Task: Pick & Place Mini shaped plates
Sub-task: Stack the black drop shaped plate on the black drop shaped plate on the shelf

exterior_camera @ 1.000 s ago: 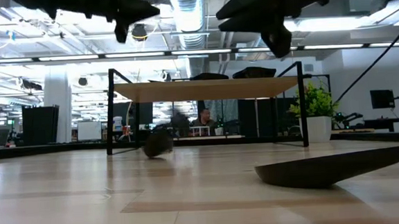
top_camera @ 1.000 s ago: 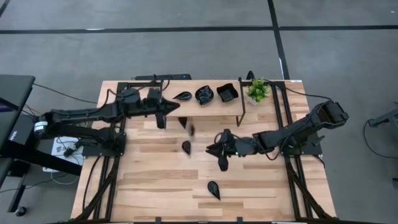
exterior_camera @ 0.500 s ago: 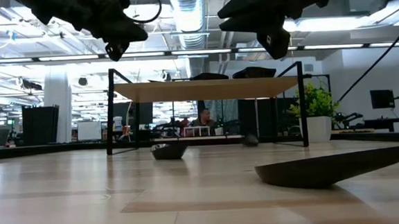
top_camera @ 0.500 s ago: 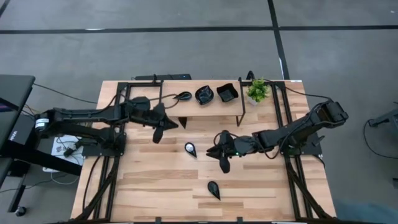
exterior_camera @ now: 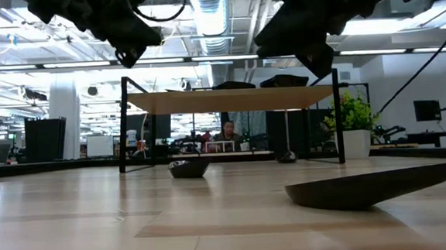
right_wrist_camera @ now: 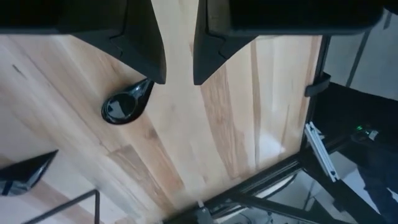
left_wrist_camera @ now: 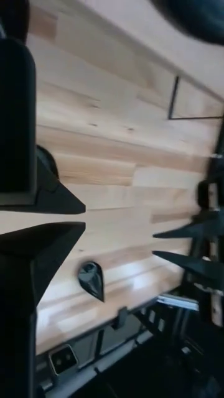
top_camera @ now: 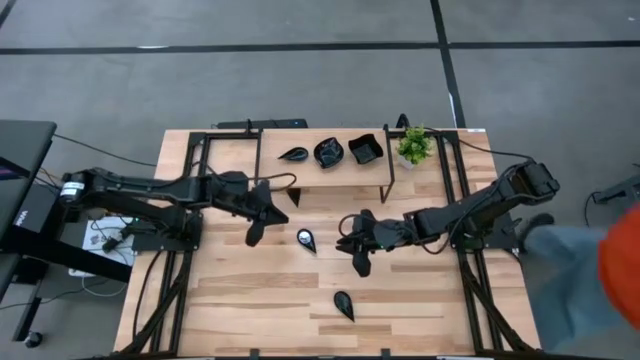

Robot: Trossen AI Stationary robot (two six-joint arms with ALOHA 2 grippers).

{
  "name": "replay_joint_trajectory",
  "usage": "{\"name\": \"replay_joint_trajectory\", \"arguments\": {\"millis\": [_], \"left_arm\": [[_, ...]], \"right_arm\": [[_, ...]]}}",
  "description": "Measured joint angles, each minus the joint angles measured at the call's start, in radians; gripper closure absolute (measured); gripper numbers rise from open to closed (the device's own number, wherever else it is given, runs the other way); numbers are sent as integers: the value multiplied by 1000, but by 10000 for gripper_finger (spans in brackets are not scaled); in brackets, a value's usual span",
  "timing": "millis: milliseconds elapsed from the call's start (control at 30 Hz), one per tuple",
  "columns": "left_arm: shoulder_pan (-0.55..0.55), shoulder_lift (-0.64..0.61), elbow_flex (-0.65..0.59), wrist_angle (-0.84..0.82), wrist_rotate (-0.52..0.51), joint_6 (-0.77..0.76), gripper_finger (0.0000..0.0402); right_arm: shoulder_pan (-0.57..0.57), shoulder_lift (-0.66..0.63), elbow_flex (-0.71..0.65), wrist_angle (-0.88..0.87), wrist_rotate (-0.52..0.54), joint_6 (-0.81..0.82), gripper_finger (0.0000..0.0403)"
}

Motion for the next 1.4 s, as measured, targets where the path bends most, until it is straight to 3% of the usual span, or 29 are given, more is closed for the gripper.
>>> {"name": "replay_joint_trajectory", "arguments": {"millis": [200, 433, 600, 967, 1400], "left_arm": [[-45, 115, 0, 7, -48, 1, 346], [-128, 292, 0, 40, -124, 203, 325], [-172, 390, 0, 132, -154, 228, 310], [-180, 537, 0, 249, -178, 335, 272], [-172, 643, 0, 313, -233, 411, 270]], "right_arm": [[0, 0, 0, -7, 1, 3, 326], [0, 0, 0, -16, 1, 3, 326], [0, 0, 0, -31, 2, 3, 326], [0, 0, 0, -86, -1, 3, 326], [2, 0, 0, -126, -2, 3, 326]]}}
